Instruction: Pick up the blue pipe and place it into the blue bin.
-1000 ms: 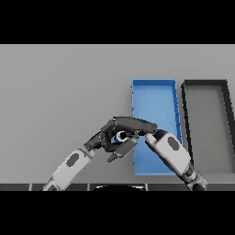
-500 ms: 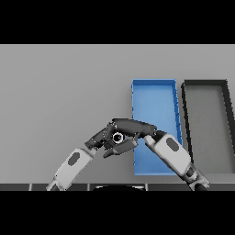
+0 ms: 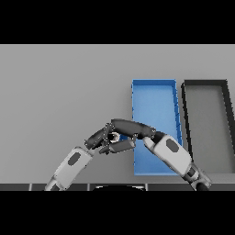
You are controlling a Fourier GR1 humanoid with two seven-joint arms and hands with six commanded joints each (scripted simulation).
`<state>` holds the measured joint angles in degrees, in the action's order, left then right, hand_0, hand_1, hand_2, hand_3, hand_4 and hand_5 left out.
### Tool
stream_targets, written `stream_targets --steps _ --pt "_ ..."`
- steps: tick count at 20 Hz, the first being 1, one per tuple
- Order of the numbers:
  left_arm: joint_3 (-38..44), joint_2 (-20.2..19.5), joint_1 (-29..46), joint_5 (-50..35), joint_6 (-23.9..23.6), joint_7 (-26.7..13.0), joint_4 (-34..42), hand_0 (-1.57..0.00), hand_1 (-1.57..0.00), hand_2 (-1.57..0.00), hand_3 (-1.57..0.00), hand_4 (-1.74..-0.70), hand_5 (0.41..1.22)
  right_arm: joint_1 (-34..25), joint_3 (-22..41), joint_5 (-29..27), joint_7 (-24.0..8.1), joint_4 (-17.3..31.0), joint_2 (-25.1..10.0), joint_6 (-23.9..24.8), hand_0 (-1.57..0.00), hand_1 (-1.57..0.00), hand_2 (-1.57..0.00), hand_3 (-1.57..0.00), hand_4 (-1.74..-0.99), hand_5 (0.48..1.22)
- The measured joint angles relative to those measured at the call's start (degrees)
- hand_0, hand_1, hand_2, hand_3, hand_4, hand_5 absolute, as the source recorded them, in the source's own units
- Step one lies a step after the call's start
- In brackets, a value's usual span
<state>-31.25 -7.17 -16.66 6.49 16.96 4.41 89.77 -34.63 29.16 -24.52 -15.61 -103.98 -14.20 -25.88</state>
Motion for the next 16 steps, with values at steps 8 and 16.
stream_targets --steps 8,16 --pt "2.15 1.02 2.47 -3.20 -0.34 -5.93 0.83 -0.05 -0.04 -0.04 -0.04 -0.89 0.639 0.95 0.63 2.29 1.73 0.39 -0.45 -0.23 -1.57 -1.57 -1.57 -1.57 -1.488 1.220" --pt "1.98 1.69 3.36 -4.00 -0.62 -9.64 0.98 -0.01 -0.01 -0.01 -0.01 -0.92 0.507 -5.38 -6.25 -22.04 -11.59 -0.91 -0.20 7.43 -1.57 -1.57 -1.57 -1.57 -1.491 1.221"
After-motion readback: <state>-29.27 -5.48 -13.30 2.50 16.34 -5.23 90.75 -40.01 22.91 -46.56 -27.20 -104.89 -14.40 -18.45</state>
